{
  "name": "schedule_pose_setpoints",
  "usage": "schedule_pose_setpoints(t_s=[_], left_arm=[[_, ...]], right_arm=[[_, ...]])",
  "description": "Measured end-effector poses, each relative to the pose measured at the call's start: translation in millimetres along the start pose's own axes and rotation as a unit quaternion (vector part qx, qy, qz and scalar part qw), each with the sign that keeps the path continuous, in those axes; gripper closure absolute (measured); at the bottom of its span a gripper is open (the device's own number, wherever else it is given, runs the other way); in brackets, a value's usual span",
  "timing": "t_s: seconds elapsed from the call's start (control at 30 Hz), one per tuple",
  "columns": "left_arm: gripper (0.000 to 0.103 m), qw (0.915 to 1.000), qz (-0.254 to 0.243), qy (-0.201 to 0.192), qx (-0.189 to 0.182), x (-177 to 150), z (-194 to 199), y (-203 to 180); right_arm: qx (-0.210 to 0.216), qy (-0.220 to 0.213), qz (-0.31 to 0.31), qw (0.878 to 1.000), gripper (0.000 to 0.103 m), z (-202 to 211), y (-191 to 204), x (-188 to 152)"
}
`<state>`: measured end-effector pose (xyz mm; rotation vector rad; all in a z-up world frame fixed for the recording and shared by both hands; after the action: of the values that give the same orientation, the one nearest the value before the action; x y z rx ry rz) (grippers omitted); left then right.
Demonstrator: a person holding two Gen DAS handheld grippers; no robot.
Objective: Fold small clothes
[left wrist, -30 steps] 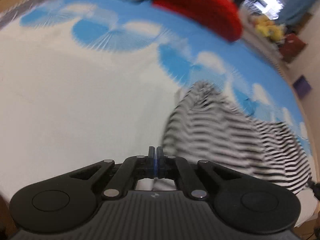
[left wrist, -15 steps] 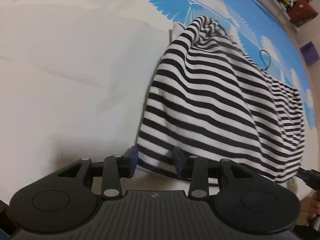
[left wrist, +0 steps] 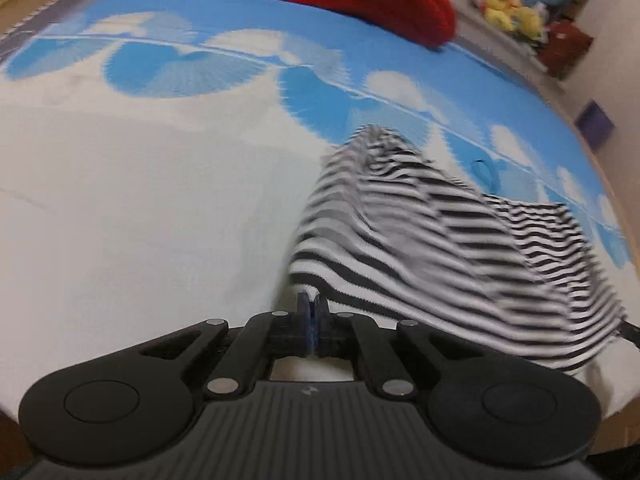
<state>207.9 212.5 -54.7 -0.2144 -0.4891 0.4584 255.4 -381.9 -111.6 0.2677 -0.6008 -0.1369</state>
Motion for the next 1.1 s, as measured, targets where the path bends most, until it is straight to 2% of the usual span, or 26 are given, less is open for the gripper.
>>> schedule_pose_setpoints(t_s=[0.07, 0.2, 0.23, 0.27, 0.3, 0.37, 0.4, 0.47, 0.5, 0.53, 0.6, 0.63, 0.7, 0.8, 0.83, 0.87, 0.93, 1.0, 1.1], left_arm=[[0.102, 0.9986, 0.016, 0.046, 0.021, -7, -14, 12], [0.102, 0.9895, -0.056, 0.102, 0.086, -24, -38, 0], [0.102, 0.987, -0.066, 0.107, 0.1, -27, -40, -1], [0.101, 0.9869, -0.071, 0.097, 0.108, -25, -37, -4], [0.099, 0.9897, -0.071, 0.075, 0.099, -20, -31, -9], [0.085, 0.9969, -0.056, 0.029, 0.048, -9, -13, -18], [0.084, 0.999, -0.043, 0.009, 0.012, -3, -6, -25], [0.084, 0.9988, -0.033, -0.007, -0.034, 4, -2, -42], [0.084, 0.9983, -0.035, -0.008, -0.045, 5, -5, -51], [0.084, 0.9976, -0.041, -0.01, -0.055, 5, -6, -60], [0.084, 0.9959, -0.052, -0.006, -0.073, 4, -13, -79], [0.084, 0.9951, -0.056, 0.0, -0.082, 1, -17, -89], [0.084, 0.9942, -0.064, 0.011, -0.086, -4, -32, -100], [0.079, 0.994, -0.069, 0.028, -0.08, -8, -52, -117], [0.069, 0.9942, -0.066, 0.038, -0.075, -9, -60, -122], [0.056, 0.9945, -0.064, 0.052, -0.065, -10, -71, -125], [0.045, 0.9924, -0.071, 0.099, -0.019, -19, -94, -127], [0.044, 0.9917, -0.065, 0.11, 0.007, -20, -102, -125], [0.044, 0.9954, -0.03, 0.09, -0.016, -1, -83, -123]], right_arm=[[-0.015, 0.006, -0.004, 1.0, 0.098, 4, -6, -3], [-0.066, 0.118, -0.026, 0.991, 0.1, -27, -25, -27], [-0.085, 0.133, -0.015, 0.987, 0.103, -31, -25, -30], [-0.11, 0.142, -0.005, 0.984, 0.103, -32, -26, -31], [-0.136, 0.147, -0.002, 0.98, 0.103, -32, -28, -32], [-0.125, 0.126, -0.024, 0.984, 0.099, -28, -30, -27], [-0.105, 0.1, -0.03, 0.989, 0.099, -23, -28, -20], [-0.079, 0.043, -0.009, 0.996, 0.098, -14, -16, -5], [-0.071, 0.026, 0.01, 0.997, 0.089, -13, -9, 1], [-0.066, 0.018, 0.026, 0.997, 0.076, -16, -2, 5], [-0.057, 0.021, 0.05, 0.997, 0.065, -25, 10, 8], [-0.052, 0.028, 0.06, 0.996, 0.065, -32, 15, 9], [-0.051, 0.047, 0.079, 0.994, 0.065, -47, 21, 9], [-0.108, 0.113, 0.099, 0.983, 0.065, -71, 17, -2], [-0.123, 0.134, 0.087, 0.979, 0.063, -77, 12, -5], [-0.123, 0.136, 0.073, 0.98, 0.063, -77, 8, -4], [-0.116, 0.113, 0.056, 0.985, 0.063, -74, 9, 6], [-0.114, 0.071, 0.07, 0.988, 0.062, -68, 17, 20], [-0.104, 0.009, 0.096, 0.99, 0.06, -57, 31, 37]])
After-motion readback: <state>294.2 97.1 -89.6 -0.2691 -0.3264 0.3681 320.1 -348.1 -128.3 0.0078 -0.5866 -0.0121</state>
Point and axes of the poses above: each gripper's, at about its wrist camera, not at the fingertips, and z roughly against the way its jaws point, y to its left, x to its top, the point moved 5 cm from there along -z, roughly the way its jaws point, and after that the axes turned 12 degrees about z, right-handed, at the moved point
